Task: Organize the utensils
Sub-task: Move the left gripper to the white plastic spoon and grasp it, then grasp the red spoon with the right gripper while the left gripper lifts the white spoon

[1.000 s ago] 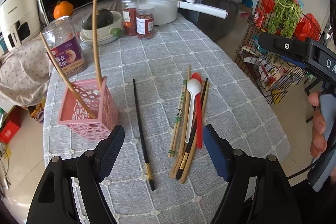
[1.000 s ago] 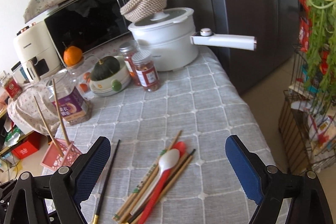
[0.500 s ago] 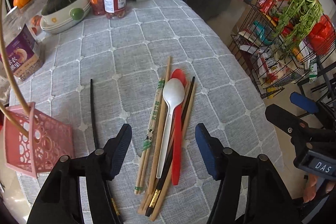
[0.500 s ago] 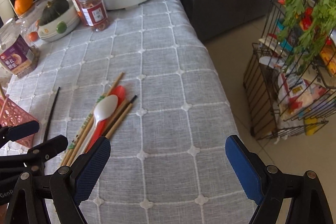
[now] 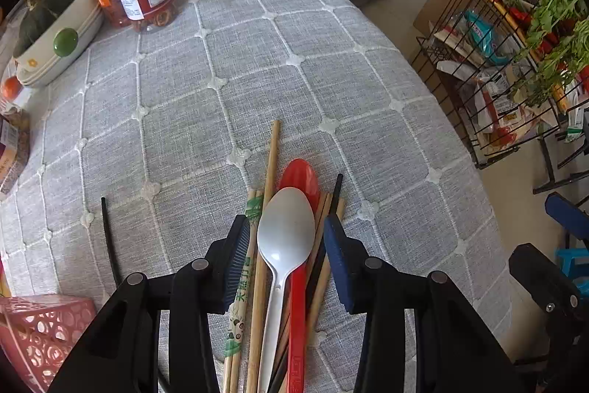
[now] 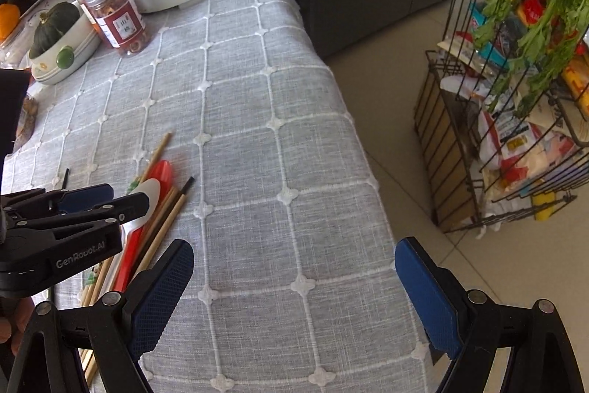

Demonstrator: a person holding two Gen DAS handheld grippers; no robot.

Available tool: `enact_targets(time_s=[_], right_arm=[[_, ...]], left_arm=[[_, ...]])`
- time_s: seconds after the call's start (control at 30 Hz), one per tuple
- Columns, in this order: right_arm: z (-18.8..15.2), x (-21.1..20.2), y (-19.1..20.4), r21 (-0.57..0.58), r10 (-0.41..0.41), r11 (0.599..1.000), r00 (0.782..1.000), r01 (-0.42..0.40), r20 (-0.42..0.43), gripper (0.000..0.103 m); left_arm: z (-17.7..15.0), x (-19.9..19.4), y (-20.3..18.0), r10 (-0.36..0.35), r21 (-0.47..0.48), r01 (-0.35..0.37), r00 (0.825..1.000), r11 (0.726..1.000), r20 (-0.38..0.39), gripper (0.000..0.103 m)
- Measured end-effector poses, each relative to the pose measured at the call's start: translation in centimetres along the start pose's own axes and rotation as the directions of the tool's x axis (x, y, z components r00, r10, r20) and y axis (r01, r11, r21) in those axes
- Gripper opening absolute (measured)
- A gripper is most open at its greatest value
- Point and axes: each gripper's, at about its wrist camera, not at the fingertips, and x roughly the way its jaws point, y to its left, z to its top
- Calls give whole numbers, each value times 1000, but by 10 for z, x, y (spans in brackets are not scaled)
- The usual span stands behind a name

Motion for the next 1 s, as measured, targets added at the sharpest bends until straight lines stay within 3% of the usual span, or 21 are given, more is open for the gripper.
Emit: enact_targets(time_s=[0.1, 0.33, 0.57, 0.87, 0.93, 1.0], right_arm=[[1, 1, -4, 14, 8, 1000, 1000, -7, -2, 93], [2, 1, -6, 28, 9, 1000, 1000, -9, -6, 93], [4, 5, 4, 23, 15, 1000, 1000, -15, -7, 93], [8, 29, 41, 3, 100, 995, 993, -100, -58, 91], [9, 39, 48, 11, 142, 990, 986, -142, -83, 83], [11, 51, 54, 26, 195, 981, 974, -194, -115, 73]], left_arm=[[3, 10, -5, 29, 15, -29, 999, 999, -39, 37], [2, 7, -2, 41, -15, -41, 999, 999, -33, 37], [-19, -49, 11, 13, -44, -8, 994, 999, 113, 37], [-73, -117, 39, -44, -113, 82, 952, 990, 303, 36], [-89, -124, 44, -50, -107, 94, 933, 990, 356, 36], [-100, -126, 49, -26, -107, 71, 928, 992, 371, 36]])
